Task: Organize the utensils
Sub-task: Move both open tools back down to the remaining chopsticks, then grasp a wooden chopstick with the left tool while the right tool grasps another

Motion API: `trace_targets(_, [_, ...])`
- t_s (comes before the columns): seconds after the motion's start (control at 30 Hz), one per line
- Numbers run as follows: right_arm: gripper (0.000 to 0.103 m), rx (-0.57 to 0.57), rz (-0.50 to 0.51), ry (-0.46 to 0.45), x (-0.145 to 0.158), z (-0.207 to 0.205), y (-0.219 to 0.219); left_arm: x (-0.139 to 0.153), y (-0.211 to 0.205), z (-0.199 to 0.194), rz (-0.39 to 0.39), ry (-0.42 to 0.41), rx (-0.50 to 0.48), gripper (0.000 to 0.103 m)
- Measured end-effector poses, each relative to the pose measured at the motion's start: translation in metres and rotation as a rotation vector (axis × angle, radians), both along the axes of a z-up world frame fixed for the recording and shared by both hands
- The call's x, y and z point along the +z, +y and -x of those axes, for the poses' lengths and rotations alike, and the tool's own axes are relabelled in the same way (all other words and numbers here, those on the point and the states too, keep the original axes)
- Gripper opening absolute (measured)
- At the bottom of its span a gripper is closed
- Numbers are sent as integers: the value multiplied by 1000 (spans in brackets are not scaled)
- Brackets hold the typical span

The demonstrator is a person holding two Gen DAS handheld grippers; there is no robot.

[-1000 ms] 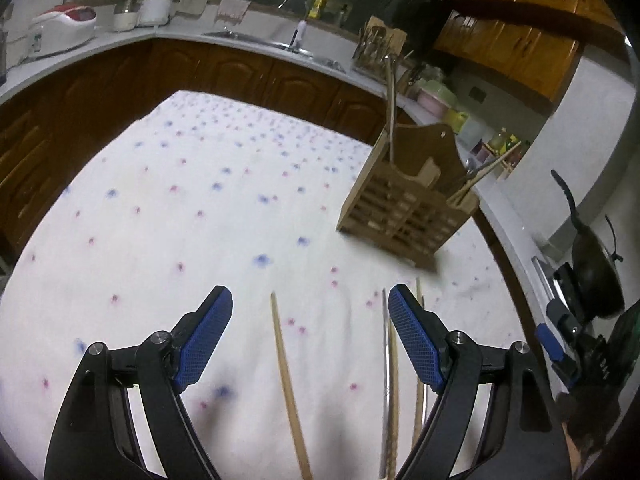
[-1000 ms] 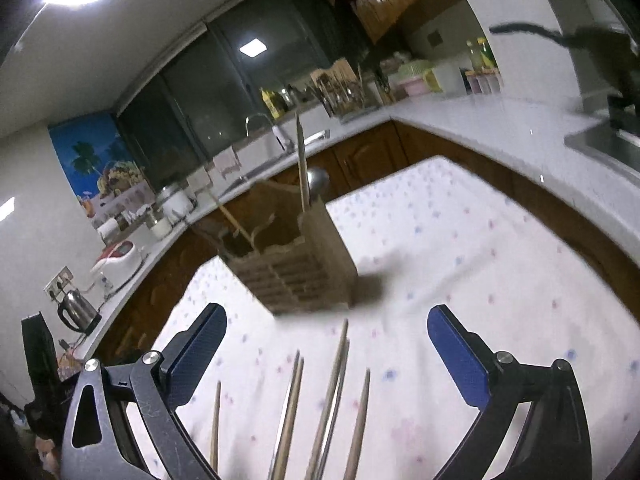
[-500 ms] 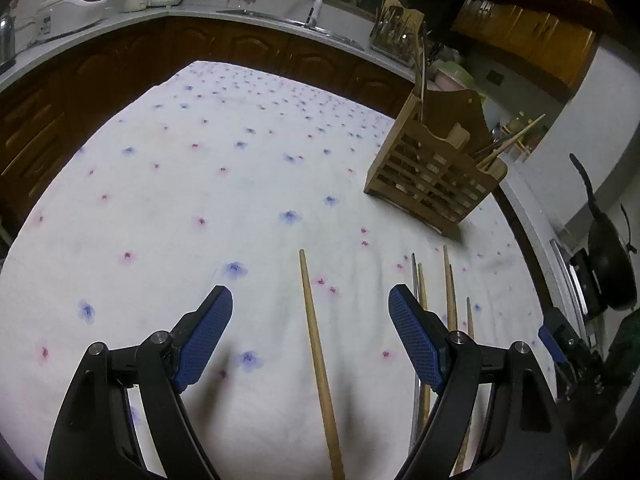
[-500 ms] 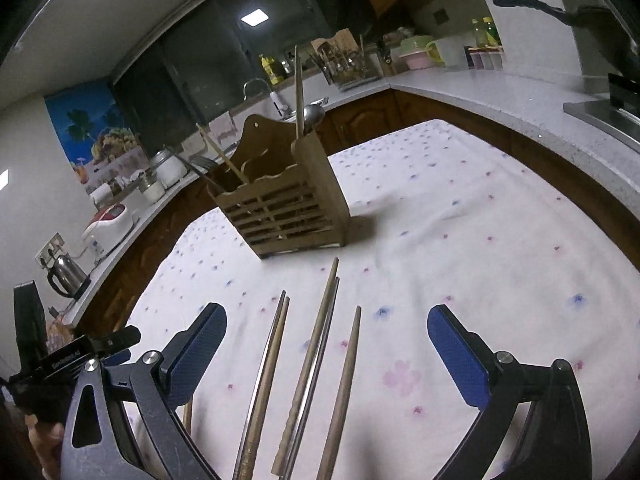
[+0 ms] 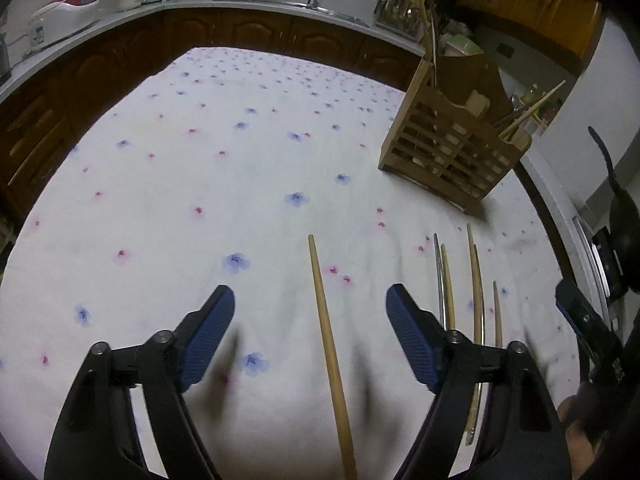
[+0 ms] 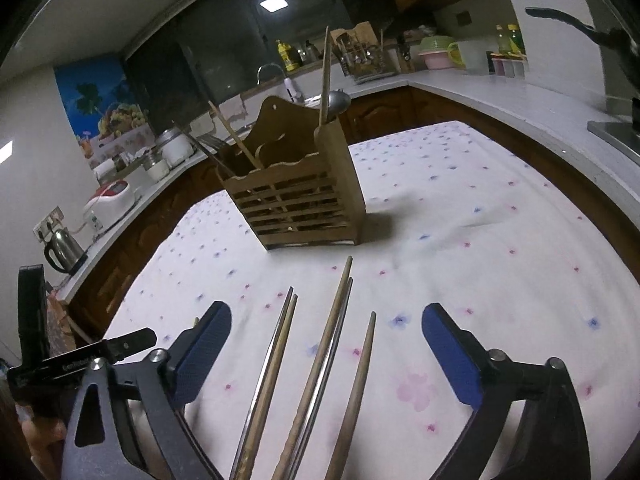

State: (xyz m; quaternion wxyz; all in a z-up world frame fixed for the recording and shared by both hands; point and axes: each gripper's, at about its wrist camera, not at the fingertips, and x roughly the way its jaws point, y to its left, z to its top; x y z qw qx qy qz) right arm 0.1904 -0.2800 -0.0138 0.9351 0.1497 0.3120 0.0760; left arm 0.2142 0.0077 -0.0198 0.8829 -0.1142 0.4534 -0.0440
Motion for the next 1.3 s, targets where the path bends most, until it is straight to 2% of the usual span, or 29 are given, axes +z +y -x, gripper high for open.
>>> trace_targets(0.17, [69,9,19,44,-8,-14,3,-11,-6,-8,-16,40,-25,58])
trace_targets(0.23, [62,16,27,65,-12,-22,5,-15,-9,-11,-20,53,-38,51])
trace_targets(0.3, [59,22,31,75,-15,-28,6,-20,-13,-15,-24,75,-56,38])
trace_targets(0.5, [46,35,54,112,-23,-59,9,-35,-20,-27,-25,140,-76,31])
trace_targets(0.67, [38,48,84,154,-29,-92,11,-36,-23,-31,-46,121,-84,30])
trace_targets(0.73, [32,56,102,177,-33,-104,16,-36,-25,-32,-64,112,-87,27])
trace_targets(0.87, [21,86,164,254,-51,-124,28,-37,-27,-35,-96,93,-86,11])
trace_targets(0.93, [17,85,223,236,-52,-125,35,-38,-24,-36,-88,89,-84,8])
trace_targets(1.07, [9,85,259,234,-57,-127,37,-37,-24,-36,-92,86,-87,7])
trace_targets(1.17, [8,93,251,233,-57,-125,37,-36,-23,-36,-84,88,-90,6])
trace_targets(1.3, [6,102,181,220,-47,-118,31,-32,-17,-34,-23,95,-93,5])
